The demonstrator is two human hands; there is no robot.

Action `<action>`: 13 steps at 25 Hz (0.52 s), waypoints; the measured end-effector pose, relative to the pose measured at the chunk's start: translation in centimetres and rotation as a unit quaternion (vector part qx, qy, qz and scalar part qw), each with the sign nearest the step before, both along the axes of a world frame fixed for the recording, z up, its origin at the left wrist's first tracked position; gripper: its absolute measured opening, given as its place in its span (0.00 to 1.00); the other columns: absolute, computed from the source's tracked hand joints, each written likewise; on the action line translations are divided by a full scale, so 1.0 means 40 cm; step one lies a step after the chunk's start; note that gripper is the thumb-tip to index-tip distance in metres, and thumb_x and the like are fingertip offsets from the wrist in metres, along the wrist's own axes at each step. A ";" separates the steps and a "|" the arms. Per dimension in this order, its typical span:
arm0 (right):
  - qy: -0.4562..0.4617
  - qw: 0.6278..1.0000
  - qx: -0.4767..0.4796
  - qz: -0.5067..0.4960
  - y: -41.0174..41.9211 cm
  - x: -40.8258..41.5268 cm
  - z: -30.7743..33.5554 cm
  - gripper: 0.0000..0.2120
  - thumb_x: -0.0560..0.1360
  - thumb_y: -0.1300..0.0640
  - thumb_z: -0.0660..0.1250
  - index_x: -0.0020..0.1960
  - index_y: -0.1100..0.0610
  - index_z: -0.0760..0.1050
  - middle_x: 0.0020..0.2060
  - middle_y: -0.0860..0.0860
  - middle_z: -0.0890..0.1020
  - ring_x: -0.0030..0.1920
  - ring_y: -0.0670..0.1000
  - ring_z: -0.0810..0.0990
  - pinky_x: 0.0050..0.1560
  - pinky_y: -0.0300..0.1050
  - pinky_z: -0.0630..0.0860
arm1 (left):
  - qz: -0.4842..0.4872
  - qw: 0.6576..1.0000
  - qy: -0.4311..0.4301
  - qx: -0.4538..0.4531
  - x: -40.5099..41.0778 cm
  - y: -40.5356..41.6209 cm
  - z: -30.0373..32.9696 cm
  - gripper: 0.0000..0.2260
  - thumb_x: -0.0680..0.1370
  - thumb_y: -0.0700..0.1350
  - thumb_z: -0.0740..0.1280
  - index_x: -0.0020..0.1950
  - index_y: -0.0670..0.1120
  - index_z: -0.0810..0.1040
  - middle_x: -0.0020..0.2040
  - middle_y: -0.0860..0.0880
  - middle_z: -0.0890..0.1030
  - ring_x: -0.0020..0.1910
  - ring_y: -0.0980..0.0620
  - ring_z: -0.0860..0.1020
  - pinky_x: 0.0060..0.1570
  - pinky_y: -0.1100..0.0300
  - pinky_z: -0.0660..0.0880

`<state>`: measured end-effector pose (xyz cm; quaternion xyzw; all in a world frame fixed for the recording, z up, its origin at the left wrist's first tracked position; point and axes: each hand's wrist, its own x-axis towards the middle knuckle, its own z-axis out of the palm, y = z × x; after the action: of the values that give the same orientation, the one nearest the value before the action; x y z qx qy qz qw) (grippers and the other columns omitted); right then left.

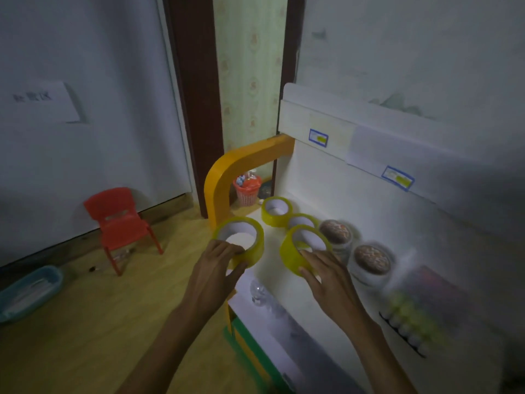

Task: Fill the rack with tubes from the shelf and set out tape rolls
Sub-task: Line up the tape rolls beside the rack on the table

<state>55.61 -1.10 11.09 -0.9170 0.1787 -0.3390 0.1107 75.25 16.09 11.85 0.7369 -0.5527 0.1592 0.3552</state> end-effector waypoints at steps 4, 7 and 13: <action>0.012 0.998 0.012 -0.055 -0.067 0.092 -0.018 0.20 0.78 0.50 0.58 0.64 0.58 0.76 0.59 0.53 0.80 0.60 0.52 0.76 0.61 0.48 0.69 | -0.063 0.998 0.008 0.006 0.136 -0.144 -0.024 0.14 0.76 0.52 0.63 0.49 0.43 0.80 0.43 0.49 0.80 0.49 0.50 0.74 0.41 0.59 0.72; 0.014 0.992 -0.001 -0.124 -0.103 0.156 -0.025 0.20 0.78 0.50 0.58 0.64 0.57 0.76 0.59 0.53 0.81 0.60 0.52 0.74 0.61 0.48 0.67 | -0.127 0.992 0.006 0.007 0.220 -0.259 -0.036 0.14 0.76 0.51 0.63 0.48 0.42 0.81 0.42 0.48 0.80 0.48 0.51 0.73 0.44 0.60 0.70; 0.043 0.972 -0.043 -0.227 -0.155 0.265 -0.052 0.19 0.78 0.54 0.57 0.64 0.58 0.76 0.59 0.53 0.81 0.59 0.51 0.73 0.62 0.47 0.64 | -0.220 0.975 0.025 0.011 0.344 -0.443 -0.088 0.12 0.77 0.48 0.63 0.54 0.42 0.78 0.48 0.44 0.80 0.51 0.46 0.74 0.52 0.55 0.70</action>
<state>66.22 -7.30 9.02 -0.8699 0.3722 -0.3232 -0.0168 89.01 -1.63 8.33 0.6046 -0.6942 0.0529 0.3869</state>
